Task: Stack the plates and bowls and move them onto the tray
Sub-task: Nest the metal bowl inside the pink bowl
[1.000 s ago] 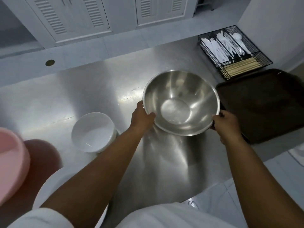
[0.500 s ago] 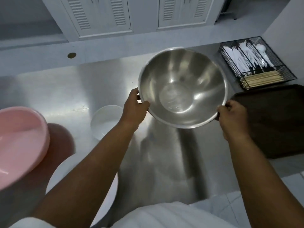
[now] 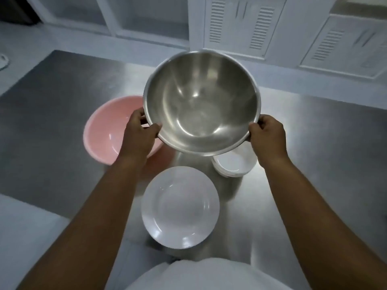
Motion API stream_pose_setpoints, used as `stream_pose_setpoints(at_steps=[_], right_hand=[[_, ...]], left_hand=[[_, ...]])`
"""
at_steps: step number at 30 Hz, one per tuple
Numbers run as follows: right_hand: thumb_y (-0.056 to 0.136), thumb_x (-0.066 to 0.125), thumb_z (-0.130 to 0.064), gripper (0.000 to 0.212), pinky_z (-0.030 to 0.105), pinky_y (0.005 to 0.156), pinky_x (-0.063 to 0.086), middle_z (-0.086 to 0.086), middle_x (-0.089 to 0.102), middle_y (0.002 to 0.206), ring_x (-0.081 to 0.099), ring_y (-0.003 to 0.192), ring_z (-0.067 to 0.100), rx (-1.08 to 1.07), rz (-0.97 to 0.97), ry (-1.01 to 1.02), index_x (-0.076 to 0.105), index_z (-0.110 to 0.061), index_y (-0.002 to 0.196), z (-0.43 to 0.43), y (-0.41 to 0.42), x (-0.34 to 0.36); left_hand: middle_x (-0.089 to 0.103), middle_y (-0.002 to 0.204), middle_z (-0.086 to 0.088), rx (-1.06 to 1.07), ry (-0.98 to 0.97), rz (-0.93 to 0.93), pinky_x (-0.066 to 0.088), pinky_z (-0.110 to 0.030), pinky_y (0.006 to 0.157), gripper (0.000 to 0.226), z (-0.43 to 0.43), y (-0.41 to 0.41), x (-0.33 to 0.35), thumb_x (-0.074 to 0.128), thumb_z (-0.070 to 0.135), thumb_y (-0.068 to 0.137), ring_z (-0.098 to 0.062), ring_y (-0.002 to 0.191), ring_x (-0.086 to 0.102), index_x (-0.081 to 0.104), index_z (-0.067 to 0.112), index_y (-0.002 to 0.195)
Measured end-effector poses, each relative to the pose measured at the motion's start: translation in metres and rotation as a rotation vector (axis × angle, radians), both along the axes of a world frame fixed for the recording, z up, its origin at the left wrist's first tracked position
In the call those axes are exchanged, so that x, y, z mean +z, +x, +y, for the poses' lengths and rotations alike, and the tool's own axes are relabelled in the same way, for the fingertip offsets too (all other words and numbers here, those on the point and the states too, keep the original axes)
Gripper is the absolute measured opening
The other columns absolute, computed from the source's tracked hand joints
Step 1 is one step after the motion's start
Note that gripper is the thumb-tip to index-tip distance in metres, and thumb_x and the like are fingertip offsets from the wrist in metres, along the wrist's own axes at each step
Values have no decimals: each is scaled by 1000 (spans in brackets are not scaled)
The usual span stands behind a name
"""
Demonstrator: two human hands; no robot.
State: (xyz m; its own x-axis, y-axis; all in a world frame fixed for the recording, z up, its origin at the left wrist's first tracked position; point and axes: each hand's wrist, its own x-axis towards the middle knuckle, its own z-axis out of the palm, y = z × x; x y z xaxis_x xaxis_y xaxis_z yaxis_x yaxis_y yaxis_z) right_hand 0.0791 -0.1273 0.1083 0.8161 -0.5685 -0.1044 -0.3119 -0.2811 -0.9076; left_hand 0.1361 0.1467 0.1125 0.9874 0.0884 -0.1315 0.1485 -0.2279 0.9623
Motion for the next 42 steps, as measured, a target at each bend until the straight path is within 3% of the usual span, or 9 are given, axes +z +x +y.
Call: stream_pose_setpoints(at_steps=[7, 13, 18, 22, 29, 33, 37, 40, 42], right_hand=[[83, 52, -16, 15, 48, 72, 61, 6, 67, 71, 71, 71, 28, 268, 55, -7, 62, -11, 73, 115, 74, -15], [81, 52, -18, 17, 49, 75, 60, 15, 68, 78, 70, 76, 33, 372, 170, -59, 60, -6, 72, 166, 113, -42], [84, 53, -14, 19, 39, 72, 57, 18, 70, 81, 68, 79, 33, 382, 246, -129, 65, 0, 79, 180, 119, -57], [88, 54, -15, 22, 30, 63, 43, 16, 68, 78, 58, 70, 26, 384, 271, -195, 65, 1, 78, 182, 119, -64], [92, 59, -23, 21, 25, 70, 36, 5, 63, 77, 54, 74, 22, 402, 267, -326, 68, -4, 85, 180, 118, -69], [91, 61, -26, 22, 24, 70, 35, 3, 64, 80, 55, 76, 21, 397, 238, -353, 70, -5, 90, 179, 117, -70], [92, 61, -29, 28, 24, 72, 37, 10, 71, 89, 64, 89, 28, 402, 213, -346, 69, -3, 99, 177, 110, -74], [93, 61, -32, 43, 25, 87, 39, 11, 70, 110, 61, 108, 26, 388, 192, -357, 59, -3, 126, 170, 100, -72], [94, 61, -31, 47, 25, 93, 38, 9, 68, 114, 61, 111, 24, 389, 178, -356, 55, -5, 133, 166, 94, -69]], left_hand=[[68, 109, -9, 241, -18, 88, 58, -45, 85, 48, 128, 16, -27, 68, 17, 72, -28, 95, 70, 59, 17, 118], [68, 107, -12, 289, -37, 175, 57, -50, 87, 39, 183, 30, -62, 70, 11, 76, -30, 97, 69, 56, 13, 112], [66, 104, -12, 244, 63, 208, 56, -42, 82, 30, 195, 36, -82, 72, 9, 79, -27, 86, 65, 59, 14, 105], [68, 106, -7, 199, 158, 239, 55, -46, 87, 33, 199, 36, -93, 74, 20, 77, -29, 98, 66, 63, 17, 107], [63, 99, -3, 196, 254, 206, 55, -49, 87, 27, 192, 37, -95, 73, 21, 79, -27, 95, 62, 60, 20, 102], [64, 106, -9, 202, 313, 205, 56, -51, 83, 41, 195, 37, -99, 72, 37, 68, -30, 95, 64, 64, 19, 104], [63, 110, -13, 227, 387, 197, 51, -39, 86, 41, 192, 35, -102, 72, 37, 71, -30, 99, 63, 65, 17, 106], [56, 122, -14, 337, 466, 115, 41, -28, 89, 49, 182, 24, -97, 72, 32, 78, -28, 105, 59, 59, 10, 120], [51, 127, -14, 431, 479, 32, 37, -22, 84, 50, 176, 13, -90, 70, 27, 82, -28, 92, 59, 55, 7, 126]])
